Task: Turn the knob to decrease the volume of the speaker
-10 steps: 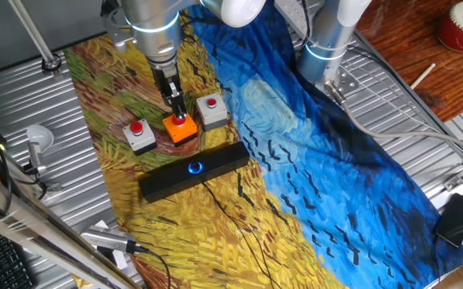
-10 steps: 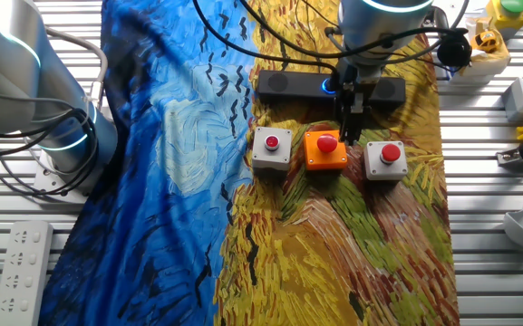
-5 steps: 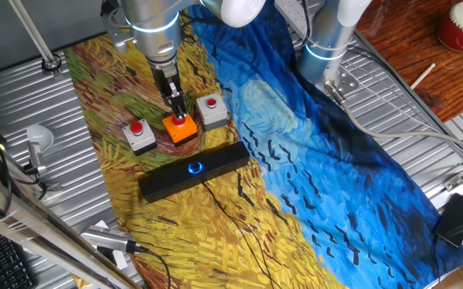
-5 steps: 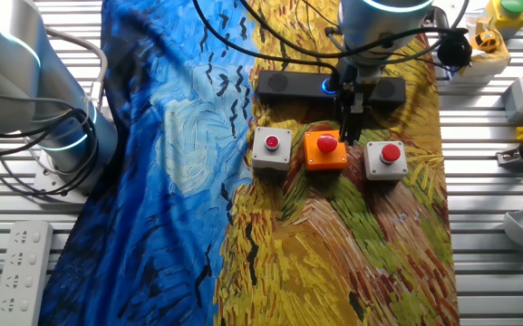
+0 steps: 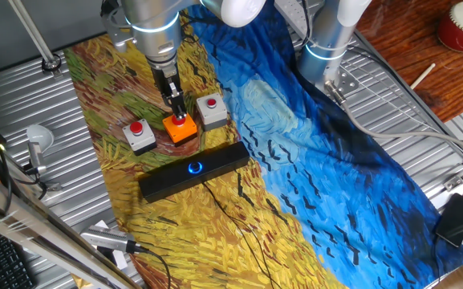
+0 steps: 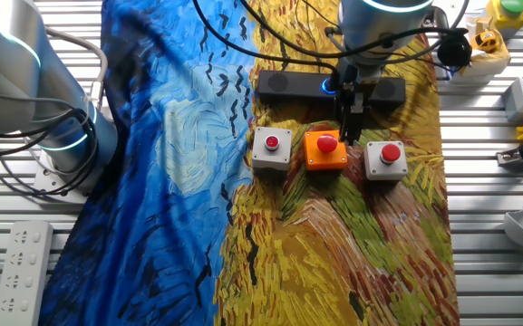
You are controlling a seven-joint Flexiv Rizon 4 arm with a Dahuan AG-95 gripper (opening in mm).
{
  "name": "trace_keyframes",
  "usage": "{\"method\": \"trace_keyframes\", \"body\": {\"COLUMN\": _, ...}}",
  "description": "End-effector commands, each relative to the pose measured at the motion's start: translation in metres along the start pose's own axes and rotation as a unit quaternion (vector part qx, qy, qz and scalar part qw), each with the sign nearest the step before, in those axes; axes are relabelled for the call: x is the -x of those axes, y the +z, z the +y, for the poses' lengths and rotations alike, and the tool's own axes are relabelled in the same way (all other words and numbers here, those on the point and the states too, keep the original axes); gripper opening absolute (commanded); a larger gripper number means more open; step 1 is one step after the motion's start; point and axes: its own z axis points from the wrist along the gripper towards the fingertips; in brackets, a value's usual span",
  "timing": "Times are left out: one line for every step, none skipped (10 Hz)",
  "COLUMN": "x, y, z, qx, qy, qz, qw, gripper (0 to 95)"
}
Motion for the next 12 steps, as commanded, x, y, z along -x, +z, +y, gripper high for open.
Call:
{"method": "trace_keyframes", "body": {"x": -0.0001, "y": -0.0001, "z": 0.0000, "qx": 0.006, "qy": -0.057, "qz": -0.030, "qw": 0.9979, "gripper": 0.0}}
{"method": "trace_keyframes", "body": {"x": -0.0002, "y": -0.0007, "z": 0.0002, "qx": 0.005, "qy": -0.057, "qz": -0.028, "qw": 0.9980, "gripper": 0.0}}
{"method": "trace_keyframes", "body": {"x": -0.0002, "y": -0.0008, "z": 0.0002, "qx": 0.004, "qy": -0.057, "qz": -0.027, "qw": 0.9980, "gripper": 0.0}}
{"method": "trace_keyframes", "body": {"x": -0.0002, "y": -0.0008, "z": 0.0002, "qx": 0.004, "qy": -0.057, "qz": -0.025, "qw": 0.9980, "gripper": 0.0}}
{"method": "trace_keyframes", "body": {"x": -0.0002, "y": -0.0008, "z": 0.0002, "qx": 0.004, "qy": -0.058, "qz": -0.025, "qw": 0.9980, "gripper": 0.0}}
{"method": "trace_keyframes", "body": {"x": -0.0002, "y": -0.0009, "z": 0.0002, "qx": 0.003, "qy": -0.057, "qz": -0.023, "qw": 0.9981, "gripper": 0.0}}
{"method": "trace_keyframes", "body": {"x": -0.0002, "y": -0.0009, "z": 0.0002, "qx": 0.003, "qy": -0.057, "qz": -0.021, "qw": 0.9981, "gripper": 0.0}}
{"method": "trace_keyframes", "body": {"x": -0.0003, "y": -0.0009, "z": 0.0003, "qx": 0.003, "qy": -0.058, "qz": -0.019, "qw": 0.9981, "gripper": 0.0}}
{"method": "trace_keyframes", "body": {"x": -0.0003, "y": -0.0009, "z": 0.0003, "qx": 0.004, "qy": -0.058, "qz": -0.019, "qw": 0.9981, "gripper": 0.0}}
{"method": "trace_keyframes", "body": {"x": -0.0003, "y": -0.0009, "z": 0.0003, "qx": 0.004, "qy": -0.059, "qz": -0.018, "qw": 0.9981, "gripper": 0.0}}
{"method": "trace_keyframes", "body": {"x": -0.0003, "y": -0.0010, "z": 0.0003, "qx": 0.004, "qy": -0.059, "qz": -0.018, "qw": 0.9981, "gripper": 0.0}}
{"method": "trace_keyframes", "body": {"x": -0.0003, "y": -0.0010, "z": 0.0003, "qx": 0.004, "qy": -0.059, "qz": -0.017, "qw": 0.9981, "gripper": 0.0}}
